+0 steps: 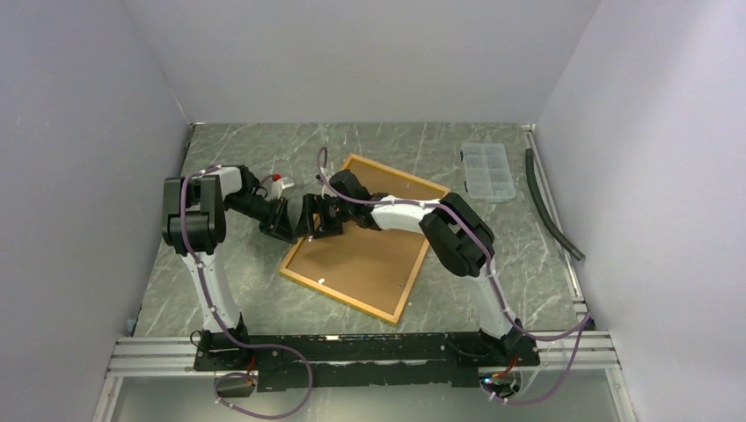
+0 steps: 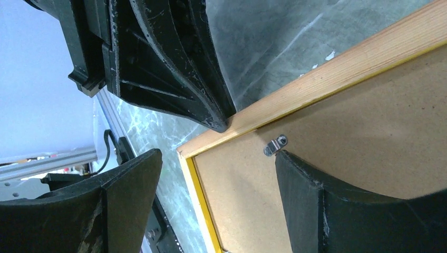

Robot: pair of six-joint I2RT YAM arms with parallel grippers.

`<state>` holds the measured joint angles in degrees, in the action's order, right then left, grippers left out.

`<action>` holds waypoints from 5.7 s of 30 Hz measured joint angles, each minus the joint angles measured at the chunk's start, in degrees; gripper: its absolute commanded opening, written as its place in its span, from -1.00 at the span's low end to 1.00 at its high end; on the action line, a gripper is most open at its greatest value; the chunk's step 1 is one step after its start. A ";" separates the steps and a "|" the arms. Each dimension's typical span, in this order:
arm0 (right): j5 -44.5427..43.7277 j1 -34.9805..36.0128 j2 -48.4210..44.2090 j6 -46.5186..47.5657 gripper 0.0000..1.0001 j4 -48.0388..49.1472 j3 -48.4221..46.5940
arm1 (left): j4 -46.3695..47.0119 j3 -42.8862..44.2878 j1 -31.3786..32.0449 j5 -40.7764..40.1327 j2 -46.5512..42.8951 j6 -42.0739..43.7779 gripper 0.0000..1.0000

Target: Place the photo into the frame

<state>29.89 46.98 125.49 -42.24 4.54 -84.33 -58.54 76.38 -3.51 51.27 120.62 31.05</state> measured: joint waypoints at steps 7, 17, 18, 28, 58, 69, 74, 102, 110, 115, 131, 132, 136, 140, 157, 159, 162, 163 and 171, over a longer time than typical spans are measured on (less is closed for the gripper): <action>0.15 0.46 0.66 -0.35 0.65 0.09 -0.83 | -0.02 0.00 0.00 0.07 0.00 0.00 -0.66; 1.09 0.50 2.08 -0.96 0.64 -0.33 -2.84 | -0.02 0.00 0.00 0.11 0.00 0.00 -0.69; 1.16 0.50 2.21 -1.09 0.64 -0.24 -2.95 | -0.02 0.00 -0.02 0.13 0.00 0.00 -0.69; 1.55 0.37 2.67 -1.49 0.64 -1.03 -3.80 | -0.09 0.00 -0.02 0.20 0.00 0.02 -0.70; 1.38 -0.46 -3.52 0.24 0.99 -0.20 2.58 | -1.25 0.04 -0.57 -0.07 -0.15 1.57 -0.56; -10.40 -23.50 -47.15 1.81 1.00 -4.13 35.12 | -1.14 -0.04 -0.94 -7.63 -2.93 3.08 -0.52; -17.94 -29.83 -55.15 1.70 1.00 -11.08 47.84 | 1.09 -3.06 0.92 -10.38 -4.96 3.48 -0.54; -15.67 -32.00 -27.98 4.63 1.00 -10.19 28.22 | -4.35 -10.60 21.03 -11.41 -11.63 9.75 -0.45; -15.91 -26.27 -29.40 5.81 1.00 -13.14 21.73 | -7.56 12.48 3.80 -4.04 -7.87 6.32 -0.37; -14.14 -21.09 -22.29 7.54 0.99 -12.94 9.53 | 0.44 16.35 -1.20 -1.46 -0.28 -3.41 -0.29; -5.20 -12.70 4.74 7.93 0.97 -13.88 -15.72 | 7.52 16.15 0.70 8.33 10.27 -15.96 -0.29; -5.01 -12.57 5.68 7.45 0.96 -13.90 -16.41 | 8.09 15.82 0.70 8.33 10.27 -15.98 -0.31; -3.52 -12.26 8.57 5.62 0.94 -13.31 -18.97 | 9.05 15.04 0.92 8.04 10.38 -16.79 -0.35; -2.82 -11.61 10.69 4.15 0.93 -12.37 -21.62 | 10.32 14.69 1.64 7.26 10.49 -17.44 -0.39; -0.13 -9.81 16.59 -1.42 0.90 -8.35 -28.39 | 11.41 14.25 2.14 7.39 10.47 -18.58 -0.47; 0.35 -9.81 16.83 -1.99 0.90 -7.74 -28.48 | 11.65 14.01 2.08 7.58 10.47 -18.73 -0.47; 0.66 -9.84 16.98 -2.67 0.89 -7.23 -28.48 | 11.89 13.84 1.99 7.82 10.47 -18.75 -0.47; 0.70 -9.84 17.03 -2.86 0.90 -7.13 -28.48 | 11.89 13.84 1.99 7.85 10.47 -18.75 -0.47; 2.34 -9.99 17.81 -4.35 0.89 -5.16 -28.59 | 11.89 13.84 1.99 7.85 10.47 -18.75 -0.48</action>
<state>32.23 36.99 143.31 -46.59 -0.62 -112.92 -46.65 90.21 -1.52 59.11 131.09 12.29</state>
